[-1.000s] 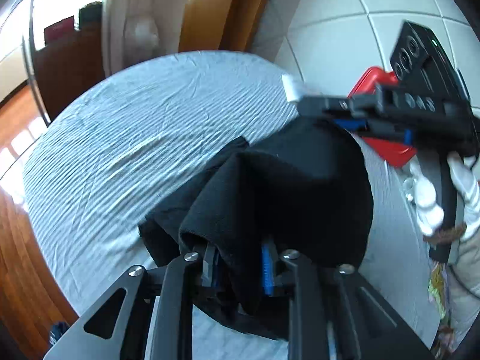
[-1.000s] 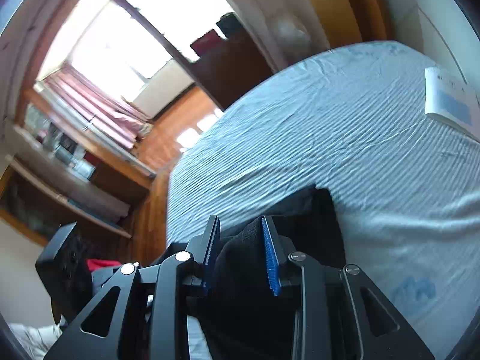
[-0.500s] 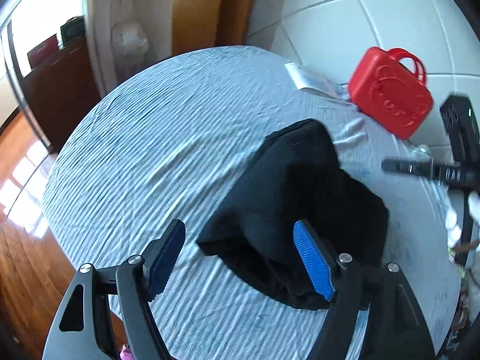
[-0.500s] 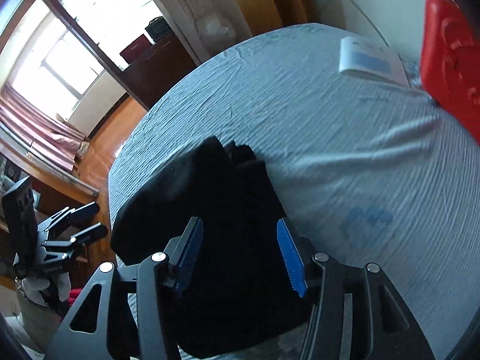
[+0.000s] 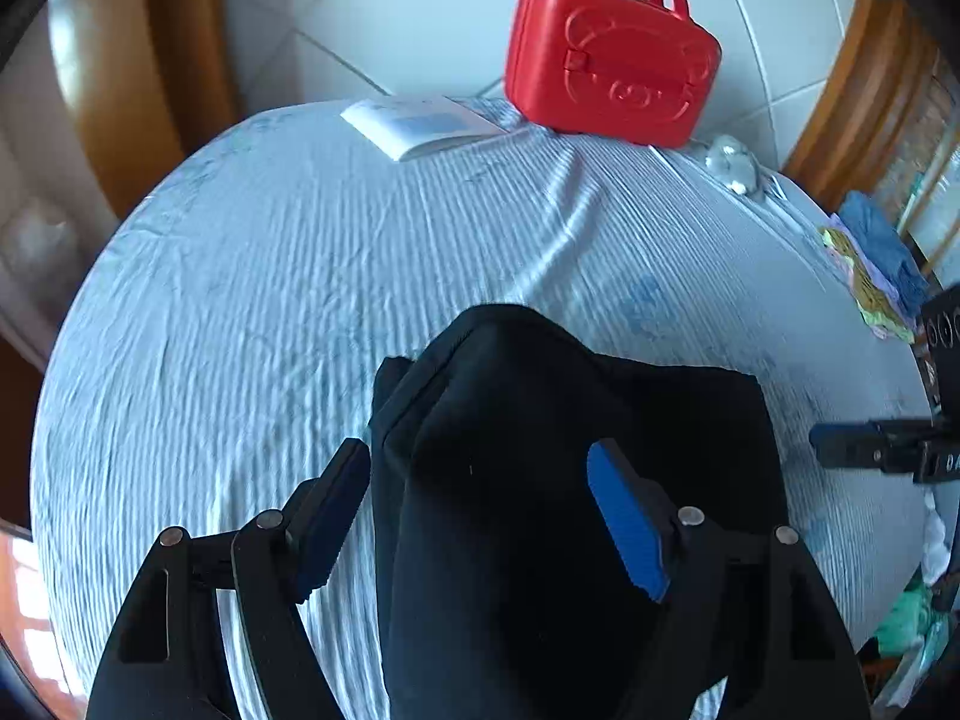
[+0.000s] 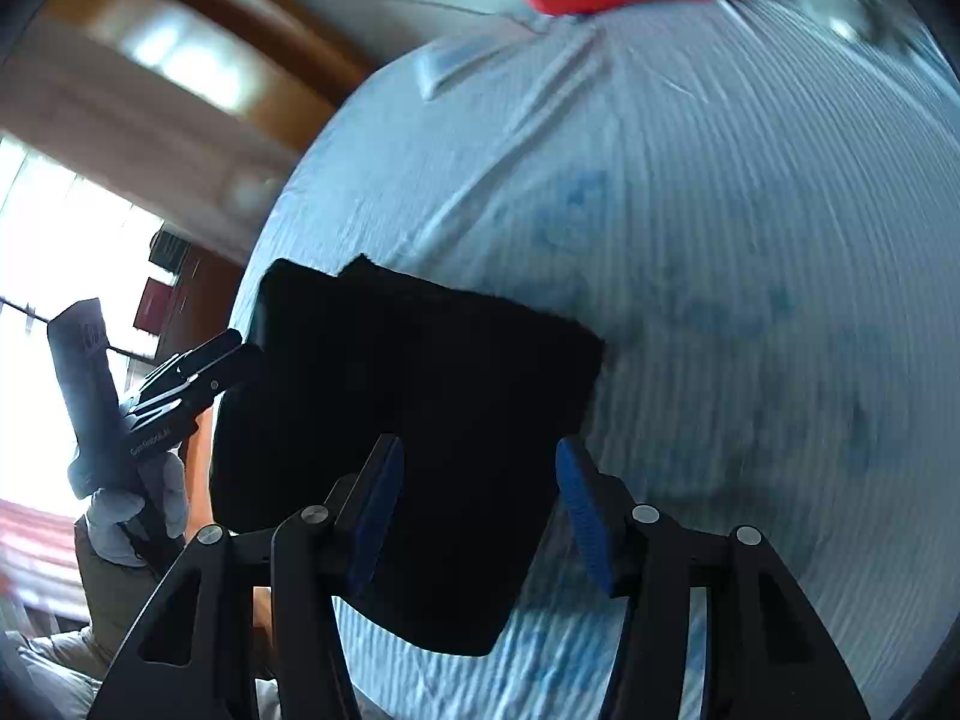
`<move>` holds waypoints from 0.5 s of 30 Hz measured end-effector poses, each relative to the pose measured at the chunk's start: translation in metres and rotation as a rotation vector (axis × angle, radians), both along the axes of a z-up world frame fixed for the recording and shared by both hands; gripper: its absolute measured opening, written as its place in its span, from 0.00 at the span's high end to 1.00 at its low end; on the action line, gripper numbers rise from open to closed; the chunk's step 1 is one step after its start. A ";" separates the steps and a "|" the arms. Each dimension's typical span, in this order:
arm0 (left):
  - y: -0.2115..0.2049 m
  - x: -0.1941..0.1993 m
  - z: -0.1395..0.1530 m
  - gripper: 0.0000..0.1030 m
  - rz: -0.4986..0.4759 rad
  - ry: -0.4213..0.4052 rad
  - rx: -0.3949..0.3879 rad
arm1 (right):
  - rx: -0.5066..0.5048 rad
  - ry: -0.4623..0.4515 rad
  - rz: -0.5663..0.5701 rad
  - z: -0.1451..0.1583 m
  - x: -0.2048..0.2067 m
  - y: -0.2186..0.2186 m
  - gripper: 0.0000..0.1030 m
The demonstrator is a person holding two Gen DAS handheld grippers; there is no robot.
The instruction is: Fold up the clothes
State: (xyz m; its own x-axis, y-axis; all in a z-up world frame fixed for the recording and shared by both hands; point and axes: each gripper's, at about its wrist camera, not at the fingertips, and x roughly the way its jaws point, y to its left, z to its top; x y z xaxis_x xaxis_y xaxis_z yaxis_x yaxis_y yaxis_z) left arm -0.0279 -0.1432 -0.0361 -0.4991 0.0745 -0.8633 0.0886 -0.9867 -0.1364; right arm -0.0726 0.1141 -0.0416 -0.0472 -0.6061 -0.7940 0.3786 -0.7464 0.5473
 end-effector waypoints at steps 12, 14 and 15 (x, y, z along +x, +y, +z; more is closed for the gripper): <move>-0.040 -0.009 -0.005 0.86 -0.086 0.034 0.414 | -0.002 -0.037 -0.173 -0.007 0.027 0.006 0.49; -0.054 -0.003 -0.011 0.85 -0.044 0.019 0.400 | 0.002 -0.037 -0.166 -0.008 0.029 0.004 0.49; -0.061 -0.001 -0.016 0.81 -0.022 0.006 0.389 | 0.002 -0.039 -0.162 -0.008 0.029 0.003 0.48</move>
